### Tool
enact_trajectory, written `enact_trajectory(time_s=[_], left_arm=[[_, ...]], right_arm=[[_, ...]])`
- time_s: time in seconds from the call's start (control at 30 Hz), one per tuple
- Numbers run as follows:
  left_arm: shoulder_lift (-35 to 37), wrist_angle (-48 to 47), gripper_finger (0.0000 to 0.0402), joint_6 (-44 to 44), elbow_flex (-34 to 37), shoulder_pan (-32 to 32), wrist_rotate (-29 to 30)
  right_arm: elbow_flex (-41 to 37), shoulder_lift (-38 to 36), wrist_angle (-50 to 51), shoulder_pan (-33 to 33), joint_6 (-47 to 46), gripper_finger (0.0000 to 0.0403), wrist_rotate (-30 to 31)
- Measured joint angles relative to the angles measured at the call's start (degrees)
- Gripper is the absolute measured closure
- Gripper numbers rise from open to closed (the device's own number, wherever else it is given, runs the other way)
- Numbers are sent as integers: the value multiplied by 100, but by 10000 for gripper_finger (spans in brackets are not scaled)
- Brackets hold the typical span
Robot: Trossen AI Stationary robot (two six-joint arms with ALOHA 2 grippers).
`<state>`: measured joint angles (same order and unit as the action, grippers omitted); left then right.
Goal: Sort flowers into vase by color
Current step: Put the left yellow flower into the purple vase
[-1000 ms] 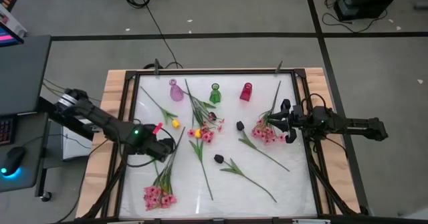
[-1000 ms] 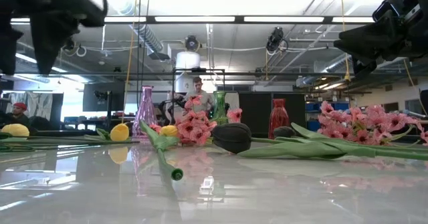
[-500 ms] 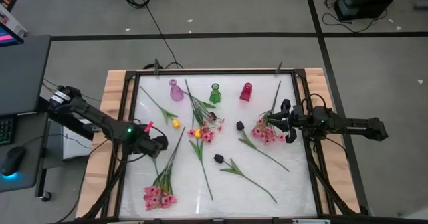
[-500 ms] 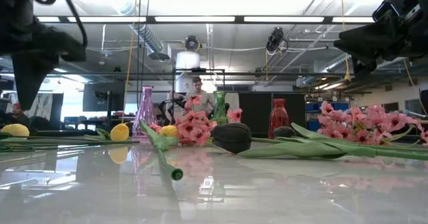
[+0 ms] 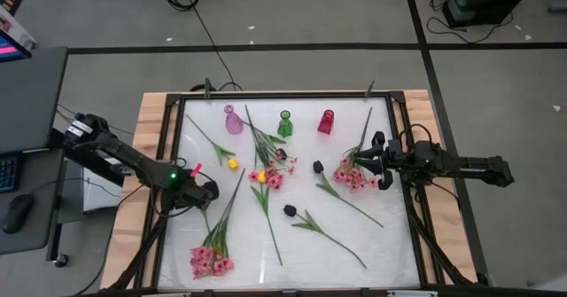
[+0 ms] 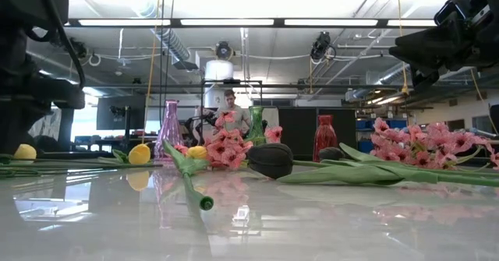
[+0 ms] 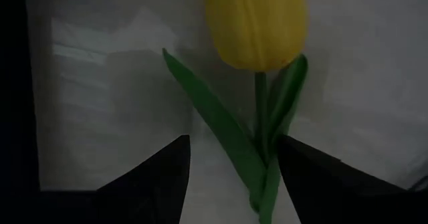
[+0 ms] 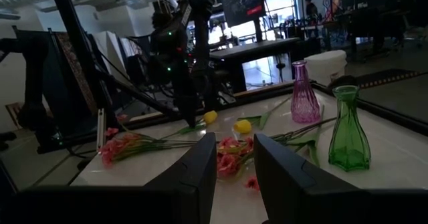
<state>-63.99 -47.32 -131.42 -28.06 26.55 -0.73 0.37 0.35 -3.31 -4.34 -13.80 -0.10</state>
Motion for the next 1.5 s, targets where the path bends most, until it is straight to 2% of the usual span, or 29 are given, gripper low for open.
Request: enact_trajectory(time_s=[0.17, 0.4, 0.93, 1.13, 1.5], left_arm=[[0, 111, 173, -336, 103, 0, 63], [2, 119, 177, -351, 110, 0, 85], [-2, 239, 322, -353, 119, -11, 256], [-2, 268, 349, -351, 121, -11, 304], [-2, 318, 371, -290, 121, -11, 395]], right_arm=[[1, 1, 0, -1, 0, 292, 2], [0, 1, 0, 0, 1, 292, 0], [1, 1, -2, -1, 0, 292, 2], [-1, -1, 0, 0, 0, 292, 0], [1, -1, 0, -2, 2, 292, 2]])
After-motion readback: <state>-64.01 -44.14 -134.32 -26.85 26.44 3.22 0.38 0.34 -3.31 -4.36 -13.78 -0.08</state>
